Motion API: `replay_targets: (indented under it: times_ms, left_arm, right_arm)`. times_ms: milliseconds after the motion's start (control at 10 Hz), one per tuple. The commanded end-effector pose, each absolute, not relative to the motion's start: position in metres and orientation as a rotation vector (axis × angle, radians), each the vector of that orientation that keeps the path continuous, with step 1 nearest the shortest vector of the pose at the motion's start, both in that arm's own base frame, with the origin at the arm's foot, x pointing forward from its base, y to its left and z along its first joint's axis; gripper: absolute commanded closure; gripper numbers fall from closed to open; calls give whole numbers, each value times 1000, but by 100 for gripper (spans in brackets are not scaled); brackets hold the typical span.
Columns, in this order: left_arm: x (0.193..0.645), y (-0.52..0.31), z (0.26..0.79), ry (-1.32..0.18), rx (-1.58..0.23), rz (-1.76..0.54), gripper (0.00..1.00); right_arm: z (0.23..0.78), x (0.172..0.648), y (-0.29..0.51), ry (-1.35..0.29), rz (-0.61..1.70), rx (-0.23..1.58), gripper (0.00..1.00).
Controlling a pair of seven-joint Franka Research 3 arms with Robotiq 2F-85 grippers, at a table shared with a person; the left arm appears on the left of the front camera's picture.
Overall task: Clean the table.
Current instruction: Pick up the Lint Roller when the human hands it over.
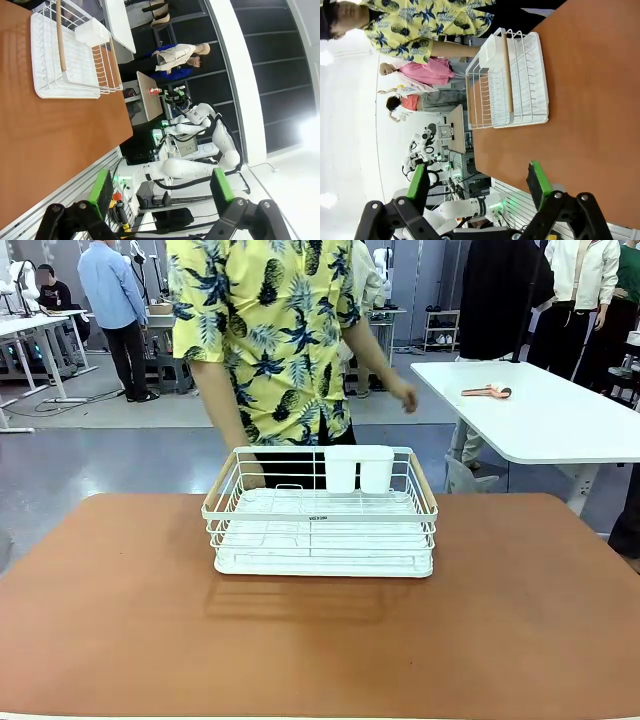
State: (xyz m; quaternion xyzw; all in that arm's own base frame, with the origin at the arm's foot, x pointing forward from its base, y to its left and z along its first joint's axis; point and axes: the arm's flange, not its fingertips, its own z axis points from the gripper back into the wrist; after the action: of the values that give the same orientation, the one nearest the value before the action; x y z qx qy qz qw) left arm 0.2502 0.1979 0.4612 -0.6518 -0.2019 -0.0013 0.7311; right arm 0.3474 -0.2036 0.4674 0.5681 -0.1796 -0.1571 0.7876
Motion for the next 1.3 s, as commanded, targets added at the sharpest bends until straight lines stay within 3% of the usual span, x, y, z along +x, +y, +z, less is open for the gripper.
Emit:
replay_targets:
  times_ms: [0,1200]
  left_arm:
    - [248,199,462,-448,-1450,-11,0]
    - [248,199,462,-448,-1450,-11,0]
  right_arm:
    - [469,347,-204,-395,-334,1226,0]
    - [469,347,-204,-395,-334,1226,0]
